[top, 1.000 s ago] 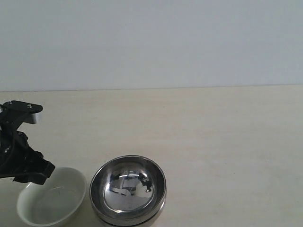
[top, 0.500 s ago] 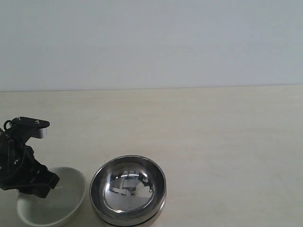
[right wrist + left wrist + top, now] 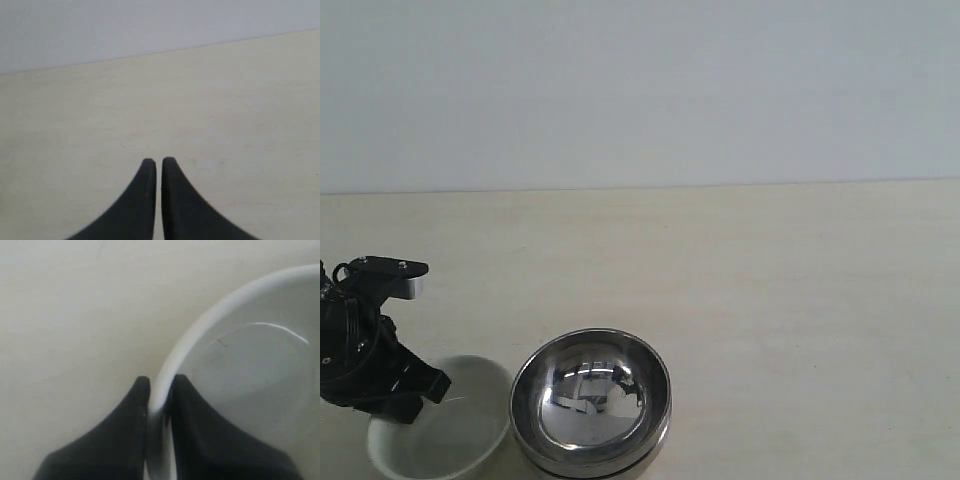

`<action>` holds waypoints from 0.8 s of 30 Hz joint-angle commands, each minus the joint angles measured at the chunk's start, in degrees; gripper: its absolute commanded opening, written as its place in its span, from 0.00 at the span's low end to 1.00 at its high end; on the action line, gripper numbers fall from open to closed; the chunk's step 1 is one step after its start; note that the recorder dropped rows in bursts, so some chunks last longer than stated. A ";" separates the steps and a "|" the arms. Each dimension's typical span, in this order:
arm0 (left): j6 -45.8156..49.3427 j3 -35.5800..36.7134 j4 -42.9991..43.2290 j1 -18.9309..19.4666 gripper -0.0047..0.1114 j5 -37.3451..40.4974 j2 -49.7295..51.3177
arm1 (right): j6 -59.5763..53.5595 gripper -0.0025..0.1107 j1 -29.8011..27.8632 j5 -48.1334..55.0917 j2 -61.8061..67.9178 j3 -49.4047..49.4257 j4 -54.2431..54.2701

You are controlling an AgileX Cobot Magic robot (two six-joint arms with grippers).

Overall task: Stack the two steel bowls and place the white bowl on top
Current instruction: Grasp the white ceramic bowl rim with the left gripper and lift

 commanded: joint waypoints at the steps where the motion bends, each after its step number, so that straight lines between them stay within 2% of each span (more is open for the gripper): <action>1: -0.70 0.32 0.13 0.19 0.07 -0.33 -0.17 | -0.03 0.02 -0.16 -0.58 -0.25 -0.03 -0.45; 3: -0.70 -0.24 0.68 0.19 0.07 0.92 -1.09 | -0.03 0.02 -0.16 -0.58 -0.25 -0.03 -0.45; 8: -1.80 -4.36 3.00 0.86 0.07 10.85 -4.92 | -0.03 0.02 -0.16 -0.58 -0.25 -0.03 -0.45; 18: -4.98 -9.19 5.70 3.73 0.07 19.98 -16.31 | -0.03 0.02 -0.16 -0.58 -0.25 -0.03 -0.45; 21: -4.11 -9.84 1.31 3.73 0.07 20.54 -18.48 | -0.03 0.02 -0.16 -0.58 -0.25 -0.03 -0.45; 24: 3.44 -9.96 -9.37 3.73 0.07 20.01 -19.45 | -0.03 0.02 -0.16 -0.58 -0.25 -0.03 -0.45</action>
